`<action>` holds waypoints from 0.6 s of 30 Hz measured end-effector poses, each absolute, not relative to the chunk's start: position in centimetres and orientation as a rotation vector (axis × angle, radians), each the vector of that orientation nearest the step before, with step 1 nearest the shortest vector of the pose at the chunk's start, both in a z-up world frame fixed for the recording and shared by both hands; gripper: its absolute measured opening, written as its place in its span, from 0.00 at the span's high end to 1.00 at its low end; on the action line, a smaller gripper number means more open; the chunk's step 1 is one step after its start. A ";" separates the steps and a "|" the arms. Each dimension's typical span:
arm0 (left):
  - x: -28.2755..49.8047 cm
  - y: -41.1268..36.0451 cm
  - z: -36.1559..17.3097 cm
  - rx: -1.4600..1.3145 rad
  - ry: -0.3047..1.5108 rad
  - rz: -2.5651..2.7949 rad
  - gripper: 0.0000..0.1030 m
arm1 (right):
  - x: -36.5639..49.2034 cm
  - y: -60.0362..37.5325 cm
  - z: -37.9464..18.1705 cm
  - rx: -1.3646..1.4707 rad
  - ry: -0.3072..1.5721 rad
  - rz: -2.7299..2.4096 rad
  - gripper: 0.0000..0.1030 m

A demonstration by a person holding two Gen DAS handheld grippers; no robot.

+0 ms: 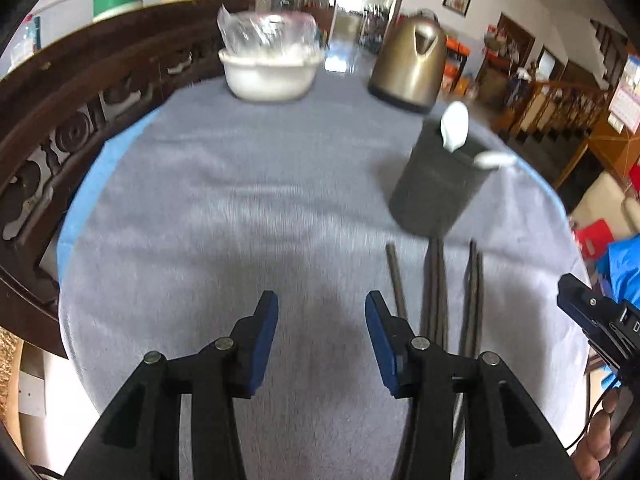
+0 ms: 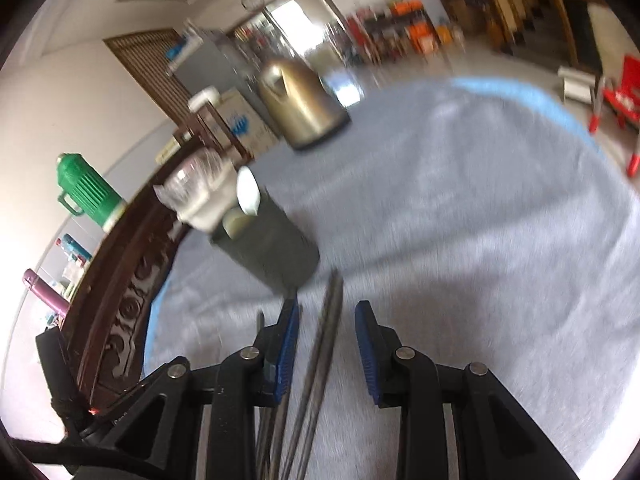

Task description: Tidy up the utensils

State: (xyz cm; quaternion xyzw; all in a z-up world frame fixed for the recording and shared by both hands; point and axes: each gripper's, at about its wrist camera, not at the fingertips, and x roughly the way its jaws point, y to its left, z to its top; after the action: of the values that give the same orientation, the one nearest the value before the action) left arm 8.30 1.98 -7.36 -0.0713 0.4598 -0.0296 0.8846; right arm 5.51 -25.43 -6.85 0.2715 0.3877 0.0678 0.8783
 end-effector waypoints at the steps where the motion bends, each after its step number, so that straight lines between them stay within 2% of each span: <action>1: 8.5 1.8 -7.5 -0.141 0.968 -0.071 0.55 | 5.7 -25.3 -7.5 0.570 0.832 0.149 0.70; 7: 9.8 1.0 -8.5 -0.113 1.019 -0.127 0.55 | 6.4 -24.1 -9.7 0.564 0.913 0.158 0.70; 18: 13.2 -0.3 -9.9 -0.137 1.090 -0.171 0.55 | 8.3 -24.1 -10.7 0.593 0.943 0.156 0.72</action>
State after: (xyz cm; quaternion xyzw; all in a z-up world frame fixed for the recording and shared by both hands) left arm 13.20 -0.30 -9.93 -0.0649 0.5173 -0.0812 0.8494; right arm 8.25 -24.14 -10.65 0.2809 0.4470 0.0738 0.8460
